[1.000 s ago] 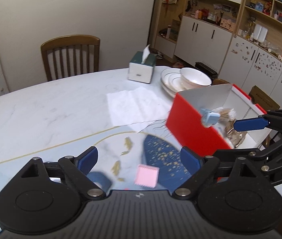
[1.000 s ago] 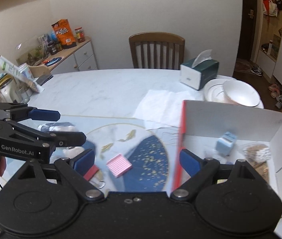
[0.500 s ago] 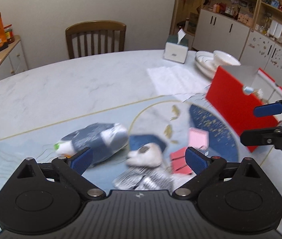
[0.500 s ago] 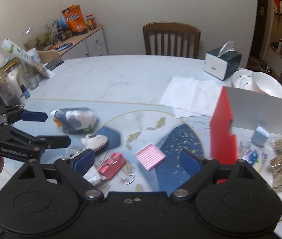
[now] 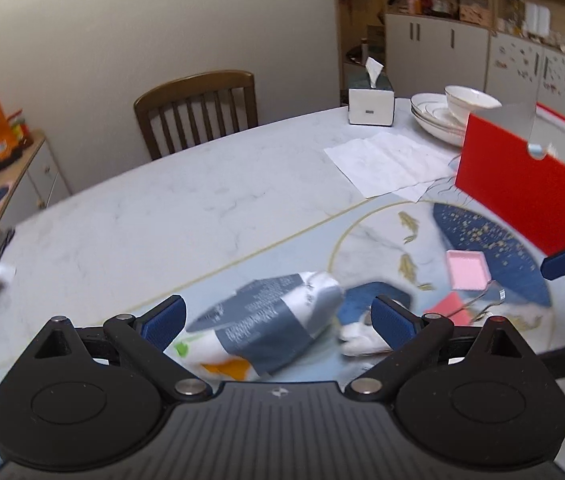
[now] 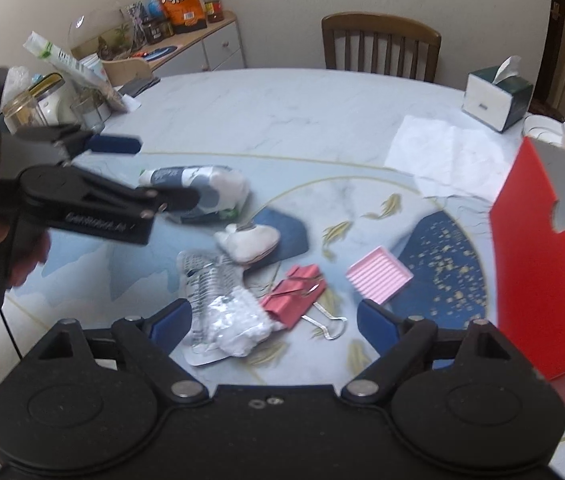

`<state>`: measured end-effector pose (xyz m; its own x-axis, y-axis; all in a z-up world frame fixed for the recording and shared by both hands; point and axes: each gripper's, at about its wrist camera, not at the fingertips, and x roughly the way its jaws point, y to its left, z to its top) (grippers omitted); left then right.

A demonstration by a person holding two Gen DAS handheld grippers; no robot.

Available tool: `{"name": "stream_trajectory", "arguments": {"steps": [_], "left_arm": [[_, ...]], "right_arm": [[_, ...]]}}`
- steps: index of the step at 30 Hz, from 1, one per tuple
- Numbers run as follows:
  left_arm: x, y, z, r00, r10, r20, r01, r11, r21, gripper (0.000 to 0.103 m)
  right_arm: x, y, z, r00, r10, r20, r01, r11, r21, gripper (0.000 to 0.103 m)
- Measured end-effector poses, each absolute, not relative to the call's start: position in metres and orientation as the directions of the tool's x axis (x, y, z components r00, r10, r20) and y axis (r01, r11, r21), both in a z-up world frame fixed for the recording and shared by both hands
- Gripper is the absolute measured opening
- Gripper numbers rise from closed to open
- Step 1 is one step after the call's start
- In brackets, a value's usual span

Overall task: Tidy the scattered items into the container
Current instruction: 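Withdraw both tools from the box toward the remaining table items, then grasp the blue-white Health tissue pack with the left tool while the right tool grasps the cotton-ball bag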

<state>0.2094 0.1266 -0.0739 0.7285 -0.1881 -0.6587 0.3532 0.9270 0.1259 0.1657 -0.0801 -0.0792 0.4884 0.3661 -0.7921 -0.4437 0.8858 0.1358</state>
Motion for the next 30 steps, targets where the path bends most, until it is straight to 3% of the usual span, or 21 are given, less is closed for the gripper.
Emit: {"name": "stream_trajectory", "arguments": {"steps": [10,20,23,30], "left_arm": [[0.228,0.122,-0.099,0.715,-0.218,-0.664,0.451,0.87,0.2,0.099],[0.243,0.12,-0.12,0.688,-0.223,-0.69,0.475,0.858,0.197,0.099],[0.244,0.122,-0.12,0.686,-0.229,-0.691,0.471,0.863,0.181,0.092],[0.244,0.122,-0.119,0.681,-0.242,-0.691,0.477,0.863,0.167,0.065]], "right_arm": [[0.169,-0.052,-0.102,0.42,0.354,-0.836,-0.464,0.875,0.137,0.083],[0.176,-0.046,-0.116,0.393,0.324,-0.86,-0.409,0.9,0.153,0.067],[0.177,-0.049,-0.117,0.39,0.328,-0.86,-0.389,0.906,0.169,0.056],[0.179,-0.05,-0.117,0.391,0.33,-0.859,-0.387,0.906,0.172,0.05]]}}
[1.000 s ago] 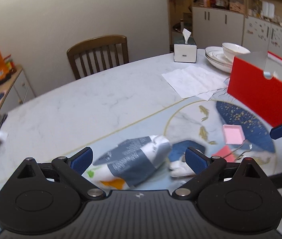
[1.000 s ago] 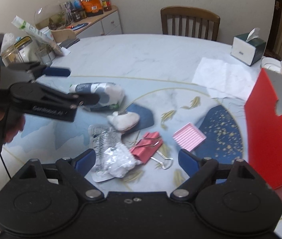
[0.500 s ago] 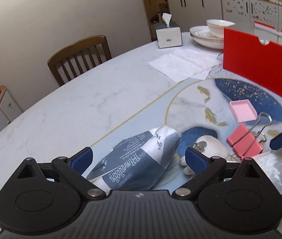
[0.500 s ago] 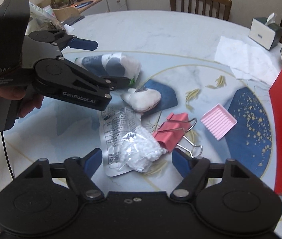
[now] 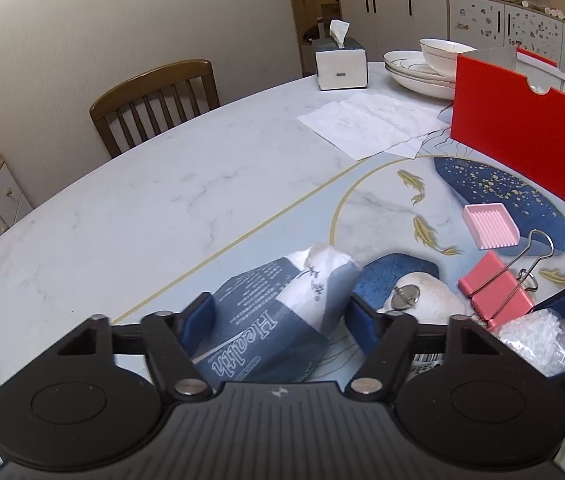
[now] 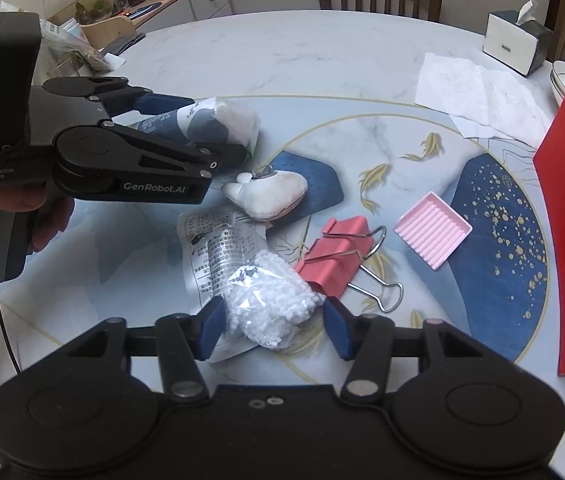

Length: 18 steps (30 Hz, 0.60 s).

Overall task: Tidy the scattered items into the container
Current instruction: 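Grasp the blue-white Health tissue pack with the left tool while the right tool grasps the cotton-ball bag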

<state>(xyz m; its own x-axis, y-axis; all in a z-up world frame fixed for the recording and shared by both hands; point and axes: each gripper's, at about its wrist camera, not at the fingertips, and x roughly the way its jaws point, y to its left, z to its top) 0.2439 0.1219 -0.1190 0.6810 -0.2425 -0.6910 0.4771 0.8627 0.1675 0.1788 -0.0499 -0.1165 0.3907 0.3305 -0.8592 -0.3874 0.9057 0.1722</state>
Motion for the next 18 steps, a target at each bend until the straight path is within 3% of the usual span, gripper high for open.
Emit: {"name": "stream_trajectory", "arguments": {"steps": [9,18], "left_arm": [[0.238,0.115,-0.114,0.692,-0.226,-0.686,0.48,0.854,0.202,0.031],[0.236,0.113,-0.102,0.701,-0.203,-0.683,0.442,0.876,0.193,0.017]], "right_arm": [[0.177,-0.054,-0.112,0.391,0.337,-0.857,-0.379,0.907,0.184,0.04],[0.172,-0.062,-0.104,0.407,0.339,-0.848,-0.367,0.911,0.188,0.037]]}}
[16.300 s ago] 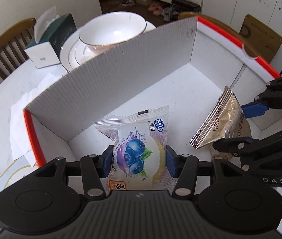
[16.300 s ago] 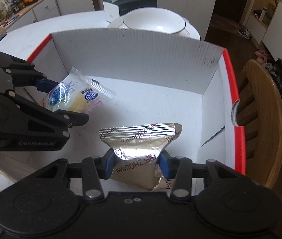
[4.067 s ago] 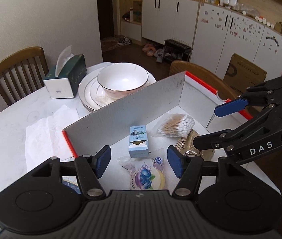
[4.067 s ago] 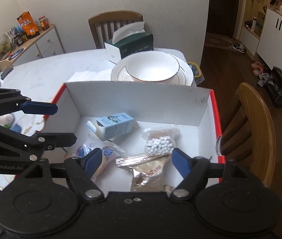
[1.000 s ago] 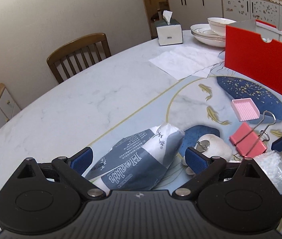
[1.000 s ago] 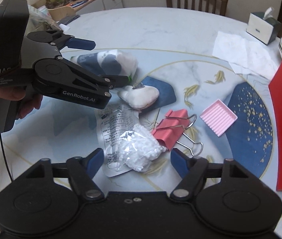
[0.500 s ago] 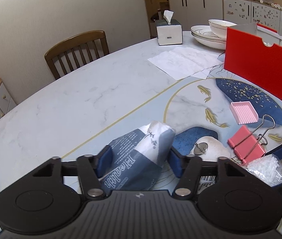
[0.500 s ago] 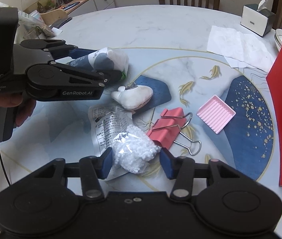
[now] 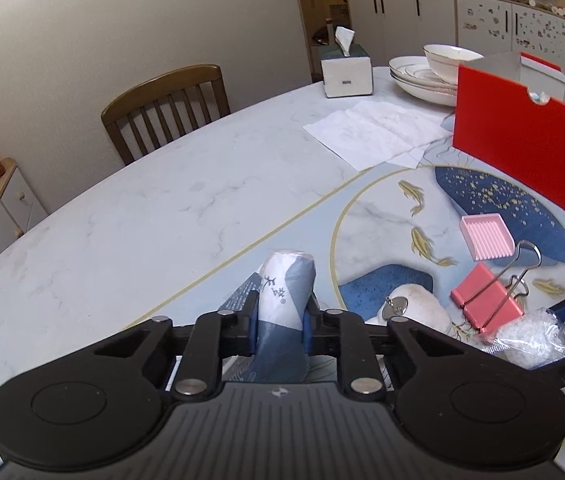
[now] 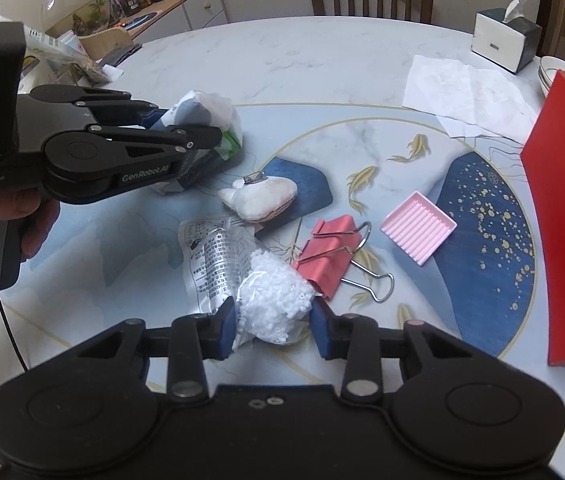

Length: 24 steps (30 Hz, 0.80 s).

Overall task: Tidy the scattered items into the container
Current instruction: 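Grasp the blue-white Health tissue pack with the left tool while the right tool grasps the cotton-ball bag, then carry the tissue pack and cotton-ball bag with both tools over the red box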

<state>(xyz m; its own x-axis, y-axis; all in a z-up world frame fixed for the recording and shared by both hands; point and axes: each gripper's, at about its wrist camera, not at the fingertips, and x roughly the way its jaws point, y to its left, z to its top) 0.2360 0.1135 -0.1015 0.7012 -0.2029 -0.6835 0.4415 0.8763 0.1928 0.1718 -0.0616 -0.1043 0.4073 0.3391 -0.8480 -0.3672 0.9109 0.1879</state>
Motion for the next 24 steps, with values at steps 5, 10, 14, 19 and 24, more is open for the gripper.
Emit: {"name": "stream_trajectory", "arguments": {"steps": [5,10,14,19,24], "left_arm": [[0.229,0.115,-0.089,0.704,-0.212,-0.677,0.42,0.894,0.156,0.016],[0.218,0.116,-0.08,0.712,-0.213,-0.67,0.406,0.902,0.145,0.016],[0.21,0.117,-0.072,0.717,-0.212,-0.664,0.391,0.911,0.131,0.016],[0.196,0.114,-0.059,0.723,-0.222,-0.655,0.387,0.915,0.117,0.016],[0.183,0.107,-0.045,0.724,-0.232,-0.65,0.387,0.916,0.103,0.016]], "right_arm": [[0.168,-0.067,-0.095,0.425,0.345,-0.837,-0.364,0.912,0.191,0.036],[0.165,-0.077,-0.088,0.442,0.351,-0.825,-0.353,0.914,0.2,0.035],[0.162,-0.088,-0.082,0.458,0.354,-0.816,-0.335,0.918,0.21,0.035],[0.158,-0.1,-0.074,0.472,0.36,-0.805,-0.324,0.92,0.222,0.035],[0.152,-0.111,-0.067,0.483,0.363,-0.797,-0.323,0.92,0.223,0.035]]}}
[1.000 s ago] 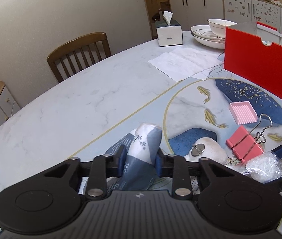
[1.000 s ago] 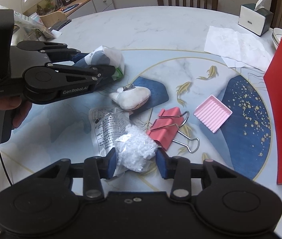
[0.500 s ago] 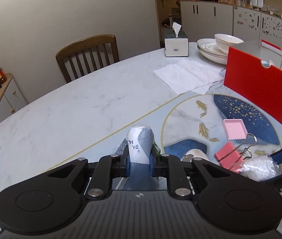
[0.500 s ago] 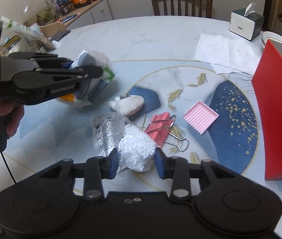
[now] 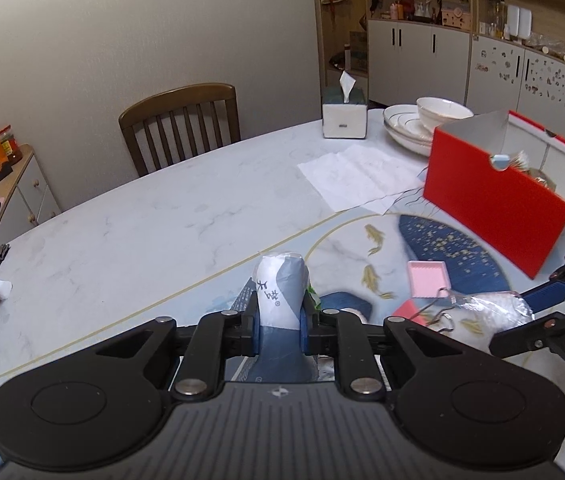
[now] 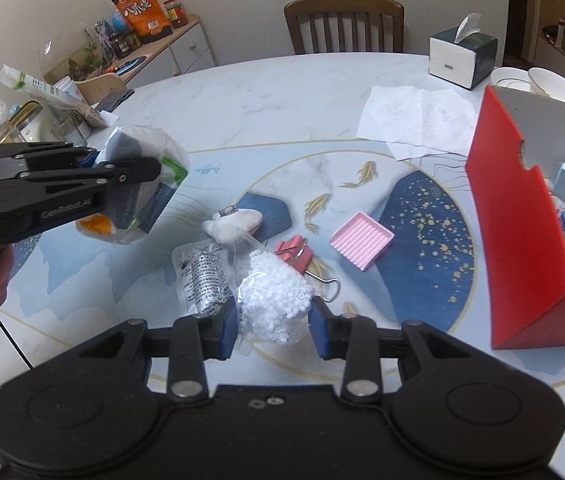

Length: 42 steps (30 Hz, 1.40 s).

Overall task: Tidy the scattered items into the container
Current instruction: 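Carry the tissue pack and cotton-ball bag with both tools over the red box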

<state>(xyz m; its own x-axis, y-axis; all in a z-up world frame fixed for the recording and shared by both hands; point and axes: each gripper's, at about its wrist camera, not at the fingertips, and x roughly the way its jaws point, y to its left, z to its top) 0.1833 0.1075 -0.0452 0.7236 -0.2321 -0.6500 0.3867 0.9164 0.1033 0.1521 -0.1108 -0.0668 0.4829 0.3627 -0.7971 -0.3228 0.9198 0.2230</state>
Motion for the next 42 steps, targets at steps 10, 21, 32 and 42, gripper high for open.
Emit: {"name": "stream_trajectory", "arguments": {"steps": [10,21,32,42], "left_arm": [[0.163,0.075,-0.024,0.714,-0.274,-0.644,0.413,0.908,0.072,0.016],[0.148,0.019,-0.005,0.688,-0.338,-0.642,0.463,0.886,0.031,0.016],[0.149,-0.05,0.007,0.664,-0.416,-0.622,0.532,0.846,0.002,0.016],[0.163,-0.12,0.019,0.654,-0.471,-0.592,0.588,0.809,0.007,0.016]], "right_arm": [[0.145,-0.144,-0.049,0.513,0.346,-0.786,-0.307,0.929,0.209,0.035],[0.14,-0.195,-0.031,0.545,0.348,-0.763,-0.302,0.93,0.209,0.035],[0.147,-0.261,-0.018,0.591,0.324,-0.739,-0.262,0.943,0.204,0.035],[0.165,-0.326,-0.009,0.643,0.274,-0.715,-0.212,0.961,0.178,0.034]]}}
